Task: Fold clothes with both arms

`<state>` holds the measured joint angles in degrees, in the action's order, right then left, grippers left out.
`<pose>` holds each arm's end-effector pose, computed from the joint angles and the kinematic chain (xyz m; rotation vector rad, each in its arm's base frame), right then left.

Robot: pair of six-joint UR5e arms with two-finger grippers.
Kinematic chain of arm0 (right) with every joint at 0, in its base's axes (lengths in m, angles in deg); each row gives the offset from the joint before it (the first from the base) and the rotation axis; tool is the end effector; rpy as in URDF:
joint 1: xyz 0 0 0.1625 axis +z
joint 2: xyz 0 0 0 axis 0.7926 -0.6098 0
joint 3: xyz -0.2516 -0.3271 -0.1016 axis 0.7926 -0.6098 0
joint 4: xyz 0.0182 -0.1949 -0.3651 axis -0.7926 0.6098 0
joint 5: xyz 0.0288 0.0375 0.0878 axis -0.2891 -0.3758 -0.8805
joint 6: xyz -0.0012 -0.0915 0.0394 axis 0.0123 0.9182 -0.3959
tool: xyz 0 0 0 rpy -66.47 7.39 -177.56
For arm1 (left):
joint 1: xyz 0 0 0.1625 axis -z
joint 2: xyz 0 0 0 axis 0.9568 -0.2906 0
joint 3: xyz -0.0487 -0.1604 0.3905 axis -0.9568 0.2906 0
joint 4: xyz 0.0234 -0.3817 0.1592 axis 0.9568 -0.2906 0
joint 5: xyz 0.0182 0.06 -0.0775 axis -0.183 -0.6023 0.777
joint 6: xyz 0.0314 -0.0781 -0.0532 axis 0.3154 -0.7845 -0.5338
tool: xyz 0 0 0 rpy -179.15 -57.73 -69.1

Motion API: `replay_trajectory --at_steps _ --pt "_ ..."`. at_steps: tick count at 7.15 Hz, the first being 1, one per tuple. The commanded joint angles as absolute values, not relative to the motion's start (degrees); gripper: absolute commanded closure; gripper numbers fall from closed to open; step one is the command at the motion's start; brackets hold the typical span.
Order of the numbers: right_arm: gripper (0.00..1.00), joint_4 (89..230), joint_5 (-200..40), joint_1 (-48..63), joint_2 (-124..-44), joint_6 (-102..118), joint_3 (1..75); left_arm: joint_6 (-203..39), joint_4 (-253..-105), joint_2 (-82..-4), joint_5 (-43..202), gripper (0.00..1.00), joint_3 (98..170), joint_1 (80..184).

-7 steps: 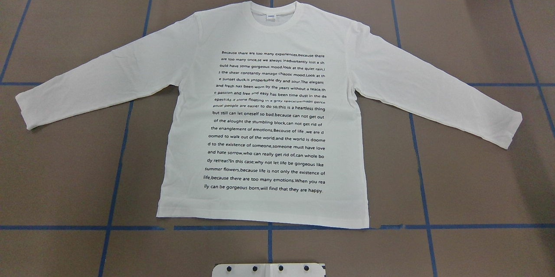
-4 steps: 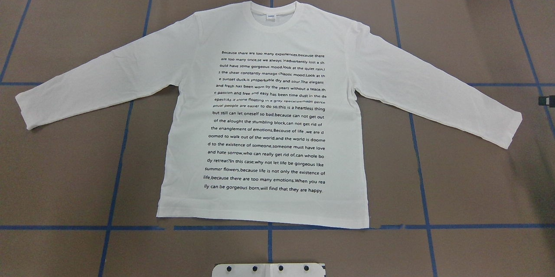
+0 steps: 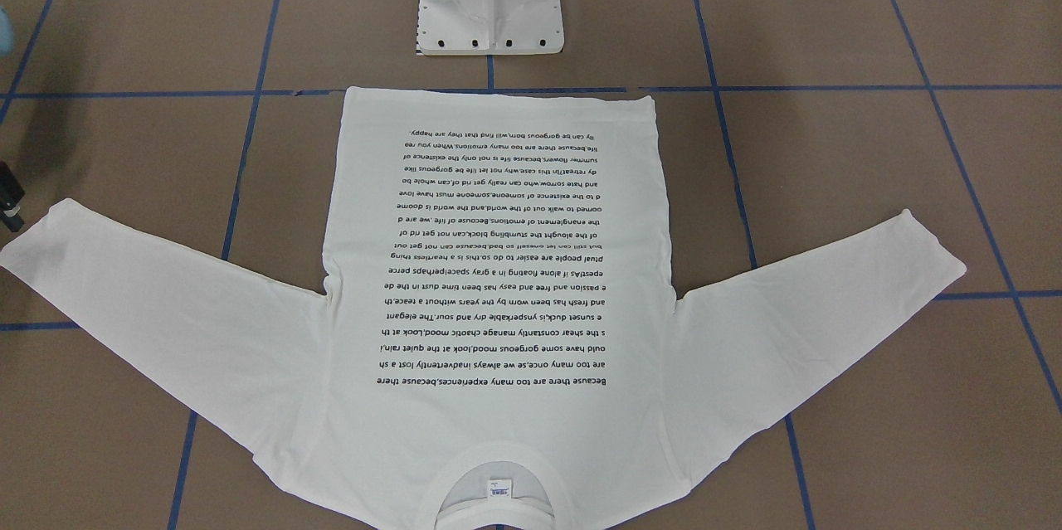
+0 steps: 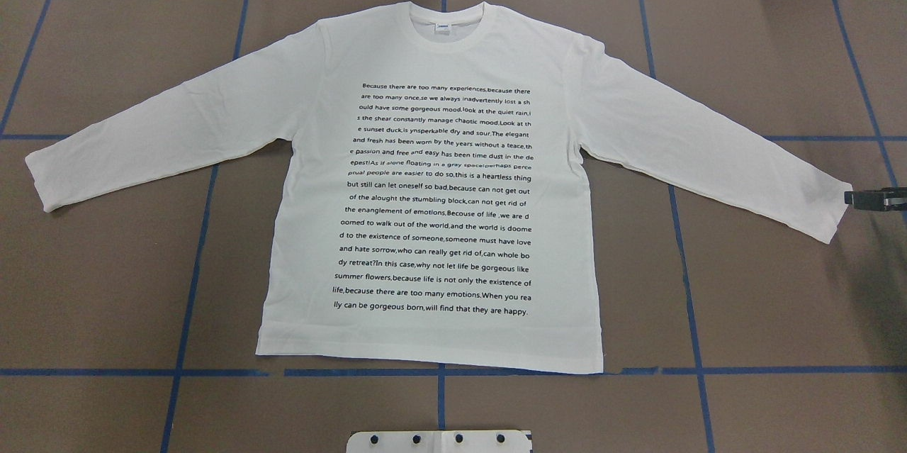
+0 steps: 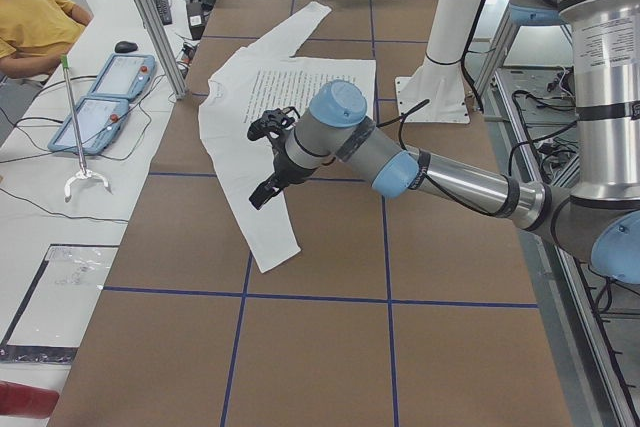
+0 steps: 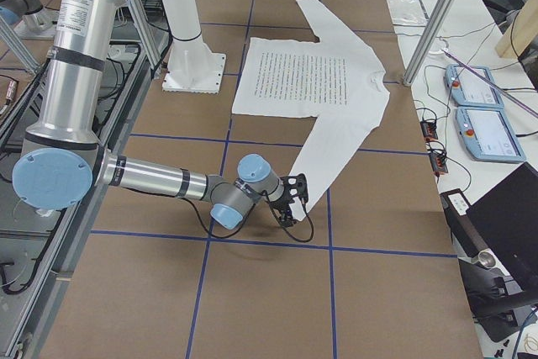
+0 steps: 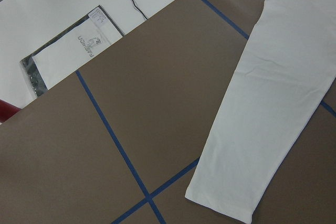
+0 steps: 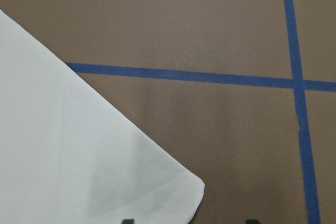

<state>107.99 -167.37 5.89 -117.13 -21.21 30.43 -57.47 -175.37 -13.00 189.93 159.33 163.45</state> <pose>-0.1326 -0.4013 0.6888 0.4190 -0.7734 0.0811 -0.0693 -0.4247 0.4662 0.7075 0.6462 0.3995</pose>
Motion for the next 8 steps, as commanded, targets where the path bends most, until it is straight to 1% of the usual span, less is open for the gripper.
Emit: replay_trajectory --at_steps 1,3,5,6,7,8 --pt "0.30 108.01 -166.14 4.18 -116.57 -21.23 29.64 -57.46 -175.37 -12.95 189.93 0.00 159.27 163.45" --pt "0.33 107.75 -166.05 4.09 -113.86 -21.23 26.32 -57.46 -175.37 -12.95 189.84 0.00 159.27 163.45" --pt "0.34 106.87 -164.90 4.17 -113.75 -21.14 25.16 -57.46 -175.37 -12.95 189.93 0.00 159.54 163.45" --pt "0.41 106.87 -164.90 4.17 -114.10 -21.15 25.07 -57.46 -175.37 -12.95 189.93 0.00 159.54 163.45" --pt "0.66 106.87 -164.90 4.17 -114.11 -21.23 25.16 -57.37 -175.37 -12.87 189.93 0.00 159.54 163.45" --pt "0.97 106.87 -164.99 4.17 -114.11 -21.23 25.24 -57.37 -175.37 -12.86 189.93 0.00 159.54 163.45"
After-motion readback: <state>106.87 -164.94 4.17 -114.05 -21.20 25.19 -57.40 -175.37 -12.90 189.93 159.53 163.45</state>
